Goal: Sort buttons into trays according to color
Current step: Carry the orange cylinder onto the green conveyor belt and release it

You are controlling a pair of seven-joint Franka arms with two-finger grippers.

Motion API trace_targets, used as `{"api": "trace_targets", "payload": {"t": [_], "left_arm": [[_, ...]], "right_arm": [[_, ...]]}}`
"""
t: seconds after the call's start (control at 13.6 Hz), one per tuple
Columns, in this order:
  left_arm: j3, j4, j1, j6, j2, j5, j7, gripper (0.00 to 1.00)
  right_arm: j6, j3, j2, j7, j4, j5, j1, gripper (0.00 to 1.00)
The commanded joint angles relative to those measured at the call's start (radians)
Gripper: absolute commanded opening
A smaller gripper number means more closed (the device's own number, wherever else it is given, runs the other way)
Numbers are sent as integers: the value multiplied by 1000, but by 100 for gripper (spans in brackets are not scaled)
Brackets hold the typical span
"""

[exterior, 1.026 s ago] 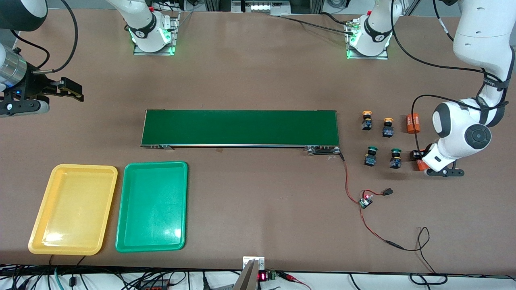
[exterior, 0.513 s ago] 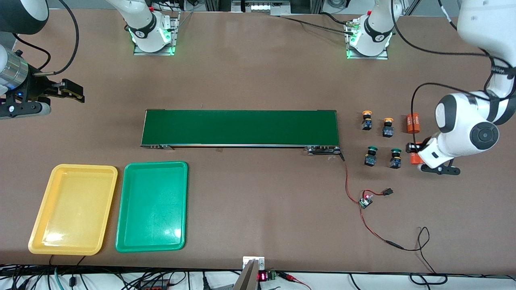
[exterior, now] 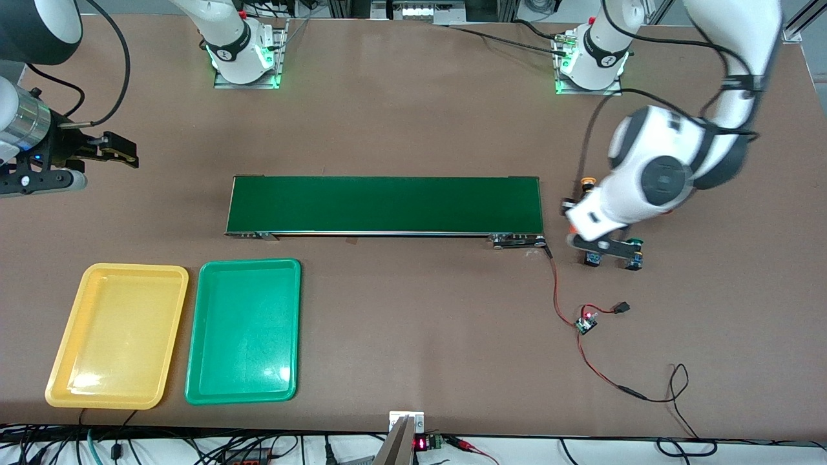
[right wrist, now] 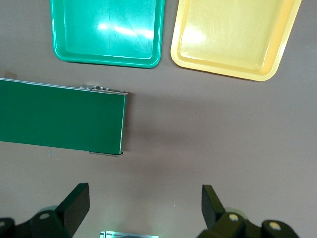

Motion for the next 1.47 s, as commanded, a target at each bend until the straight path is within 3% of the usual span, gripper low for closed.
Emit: {"api": "trace_targets", "payload": {"t": [0.0, 0.22, 0.44, 0.51, 0.59, 0.81, 1.03, 1.25, 1.39], "left_arm": [[-85, -28, 1, 15, 23, 10, -153, 21], [-139, -186, -1, 262, 23, 10, -268, 21], [-153, -218, -10, 324, 43, 12, -276, 27], [-153, -212, -9, 325, 52, 12, -276, 47], [-153, -211, -7, 322, 51, 13, -272, 99], [-155, -201, 19, 310, 1, 13, -275, 100], [-144, -116, 56, 224, -36, 12, -269, 100], [-89, -45, 63, 129, -35, 26, -250, 100], [-37, -31, 71, 129, -32, 24, -102, 100]], "right_arm": [[2, 4, 12, -6, 6, -1, -3, 100], [-1, 4, 34, -9, 6, -2, -1, 100], [-9, 4, 44, -11, 6, -2, 0, 100], [-14, 4, 49, -9, 6, -2, -1, 100], [-15, 4, 50, -9, 5, -2, -3, 100], [-17, 4, 50, -6, -1, 1, -5, 100], [-20, 4, 49, -3, -14, 39, -3, 100], [12, 5, 34, 8, -49, 47, 2, 100], [122, 1, -14, 8, -143, 114, -3, 100]]}}
